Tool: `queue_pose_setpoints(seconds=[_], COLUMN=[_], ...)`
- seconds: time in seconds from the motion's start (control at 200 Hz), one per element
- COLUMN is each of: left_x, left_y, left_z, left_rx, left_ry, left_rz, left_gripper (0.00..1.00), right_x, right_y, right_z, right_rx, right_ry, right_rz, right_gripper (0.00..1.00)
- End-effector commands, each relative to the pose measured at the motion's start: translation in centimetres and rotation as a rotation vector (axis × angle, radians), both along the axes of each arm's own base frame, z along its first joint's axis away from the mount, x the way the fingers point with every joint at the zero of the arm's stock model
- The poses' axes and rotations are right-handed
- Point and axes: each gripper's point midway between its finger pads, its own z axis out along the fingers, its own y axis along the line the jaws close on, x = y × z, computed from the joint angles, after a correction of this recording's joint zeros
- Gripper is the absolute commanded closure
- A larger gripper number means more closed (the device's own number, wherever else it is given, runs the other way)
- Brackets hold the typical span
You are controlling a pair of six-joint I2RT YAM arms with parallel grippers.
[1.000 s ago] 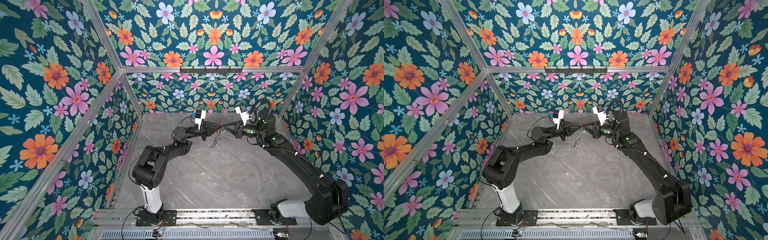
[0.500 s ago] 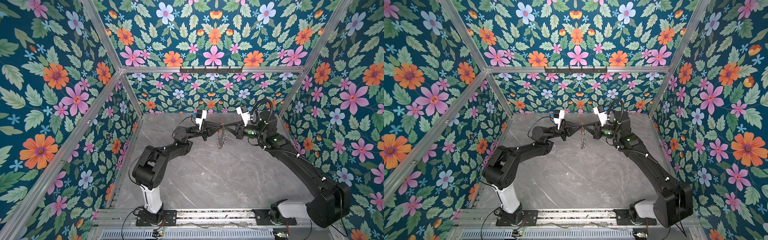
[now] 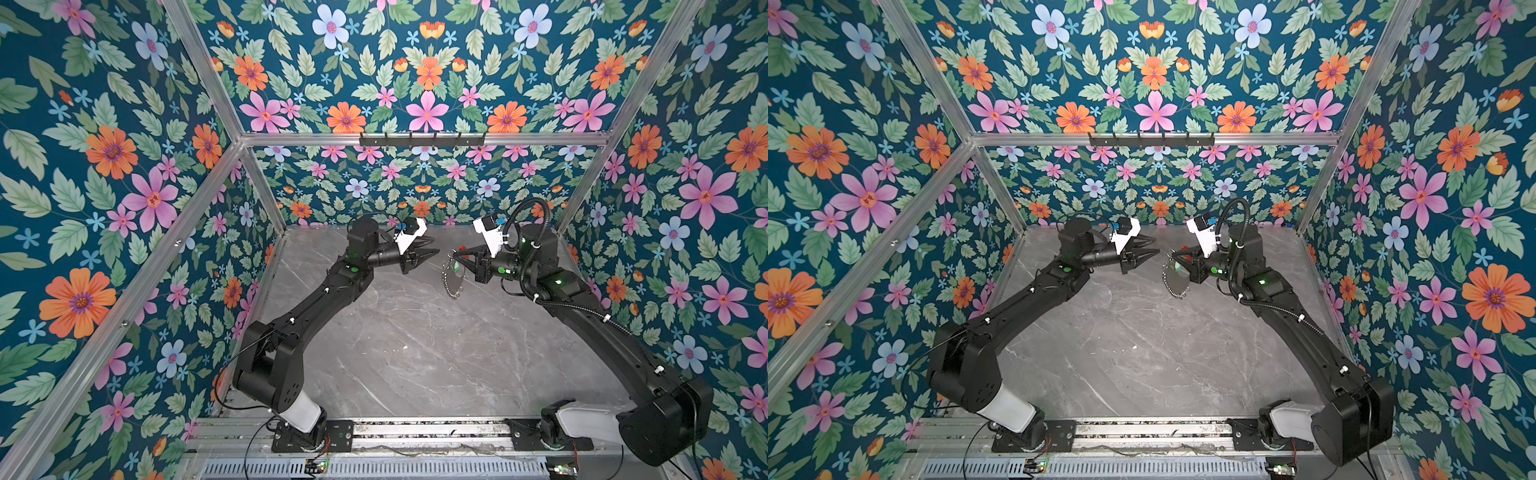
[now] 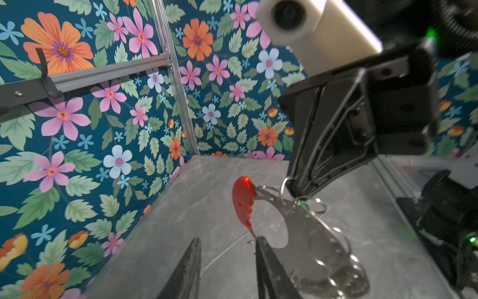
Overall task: Attach keys to a key ring
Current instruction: Insert the key into the keyring.
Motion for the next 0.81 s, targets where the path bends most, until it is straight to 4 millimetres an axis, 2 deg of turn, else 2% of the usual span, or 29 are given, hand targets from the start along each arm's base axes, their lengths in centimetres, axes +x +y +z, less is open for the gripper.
queue_pose_setpoints(seconds=[0.0,0.155,0.415,0.801], left_x=[-0.6,-0.8,-2.0,-2.5], left_y=[0.4,-0.2,-0.4,-1.0], left_z=[-3.9,-3.4,-2.3,-1.4], left_rx=[0.201,0.199,0.149,0.103], left_ry=[-0.011,0.011,0.024,0.069], left_rz=[-0.048,-0.106,-0.169,-0.226], left_gripper=[0.66,0.70,0.68,0.68], right_x=[-0.2,-0.3,0.6,0.4], right_y=[0.4,1.0,1.0,2.2], right_z=[-0.6,-1.4,-2.9,-2.8], right_rx=[-0.068,-0.090,-0.117,-0.115], right_ry=[-0.052,-0.035,-0.017,-0.011], right_rz=[0.031,0.054,0.030,0.072], right_gripper=[1.00,1.00,1.00,1.00])
